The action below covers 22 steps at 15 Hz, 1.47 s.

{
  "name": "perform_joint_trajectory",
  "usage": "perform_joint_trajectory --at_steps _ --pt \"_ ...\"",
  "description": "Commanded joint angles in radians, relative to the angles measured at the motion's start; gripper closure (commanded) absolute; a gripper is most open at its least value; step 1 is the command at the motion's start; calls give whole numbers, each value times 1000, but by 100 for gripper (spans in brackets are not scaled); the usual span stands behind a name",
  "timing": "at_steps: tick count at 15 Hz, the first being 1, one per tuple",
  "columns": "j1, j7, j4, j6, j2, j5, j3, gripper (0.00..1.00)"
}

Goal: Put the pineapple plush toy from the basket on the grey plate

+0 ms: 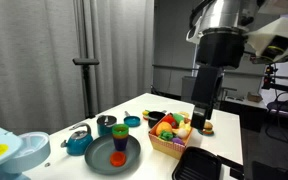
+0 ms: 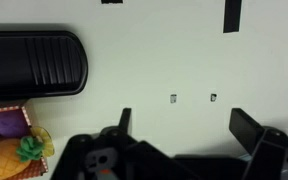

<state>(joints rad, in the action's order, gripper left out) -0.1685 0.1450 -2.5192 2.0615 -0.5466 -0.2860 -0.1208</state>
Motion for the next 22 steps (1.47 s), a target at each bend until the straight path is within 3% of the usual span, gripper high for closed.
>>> perform_joint_trajectory --at_steps 1,22 --pt "6 -2 2 -3 0 -2 -5 0" --pt "9 -21 19 -35 16 14 3 0"
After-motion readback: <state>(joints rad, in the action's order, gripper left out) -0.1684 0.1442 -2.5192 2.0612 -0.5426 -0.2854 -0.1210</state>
